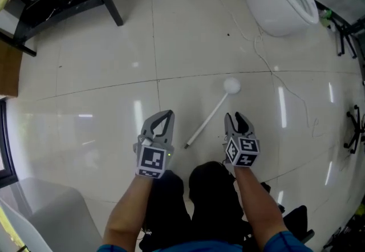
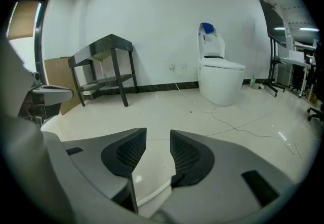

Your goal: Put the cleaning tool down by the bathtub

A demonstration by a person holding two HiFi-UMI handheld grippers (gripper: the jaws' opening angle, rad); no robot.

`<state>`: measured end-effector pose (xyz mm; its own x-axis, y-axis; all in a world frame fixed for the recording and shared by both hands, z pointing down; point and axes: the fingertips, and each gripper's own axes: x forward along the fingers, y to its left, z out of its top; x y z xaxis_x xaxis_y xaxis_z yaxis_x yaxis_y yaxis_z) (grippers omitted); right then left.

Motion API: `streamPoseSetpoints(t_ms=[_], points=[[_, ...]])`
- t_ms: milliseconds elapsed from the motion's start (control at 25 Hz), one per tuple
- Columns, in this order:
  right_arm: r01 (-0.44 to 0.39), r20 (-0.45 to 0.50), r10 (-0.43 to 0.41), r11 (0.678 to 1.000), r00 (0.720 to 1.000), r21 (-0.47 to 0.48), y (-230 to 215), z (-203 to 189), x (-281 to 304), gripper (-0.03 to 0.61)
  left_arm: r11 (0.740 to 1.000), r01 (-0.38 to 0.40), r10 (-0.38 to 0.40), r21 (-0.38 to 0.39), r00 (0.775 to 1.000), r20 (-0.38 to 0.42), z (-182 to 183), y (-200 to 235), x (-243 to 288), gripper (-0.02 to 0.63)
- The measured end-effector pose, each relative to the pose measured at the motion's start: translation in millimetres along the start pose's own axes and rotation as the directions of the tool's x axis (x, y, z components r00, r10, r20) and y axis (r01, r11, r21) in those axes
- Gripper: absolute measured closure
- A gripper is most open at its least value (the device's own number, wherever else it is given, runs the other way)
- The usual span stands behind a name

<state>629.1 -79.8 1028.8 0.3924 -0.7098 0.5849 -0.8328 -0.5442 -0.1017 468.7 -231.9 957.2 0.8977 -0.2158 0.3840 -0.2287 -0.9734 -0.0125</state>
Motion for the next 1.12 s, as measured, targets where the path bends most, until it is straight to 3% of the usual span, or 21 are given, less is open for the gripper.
streamPoseSetpoints(t_ms=[200, 400, 520, 840, 1000, 1120], points=[[0.011, -0.138, -0.013, 1.000, 0.990, -0.016, -23.2, -112.7, 93.3, 0.399, 0.996, 0.088, -0.090, -0.026, 0.993, -0.083, -99.9, -2.1, 46.2, 0.627], [0.089, -0.285, -0.071, 0.995, 0.956, 0.051, -55.7, -206.6, 160.9, 0.393, 0.990, 0.117, -0.126, -0.078, 0.986, -0.114, -157.9, -5.1, 69.1, 0.626], [0.107, -0.329, -0.079, 0.992, 0.941, 0.067, -60.5, -243.9, 186.9, 0.387, 0.982, 0.141, -0.155, -0.127, 0.982, -0.111, -171.7, 2.8, 82.9, 0.627], [0.176, -0.438, -0.101, 0.975, 0.893, 0.133, -63.3, -305.5, 215.0, 0.385, 0.975, 0.200, -0.212, -0.097, 0.968, -0.135, -176.3, -9.3, 74.9, 0.627], [0.175, -0.489, -0.086, 0.975, 0.868, 0.138, -63.8, -315.6, 229.6, 0.365, 0.980, 0.176, -0.188, -0.094, 0.972, -0.138, -174.0, 1.0, 63.5, 0.627], [0.218, -0.519, -0.134, 0.970, 0.844, 0.104, -63.5, -316.3, 234.4, 0.370, 0.980, 0.188, -0.197, -0.070, 0.969, -0.150, -175.6, -0.5, 64.1, 0.626]])
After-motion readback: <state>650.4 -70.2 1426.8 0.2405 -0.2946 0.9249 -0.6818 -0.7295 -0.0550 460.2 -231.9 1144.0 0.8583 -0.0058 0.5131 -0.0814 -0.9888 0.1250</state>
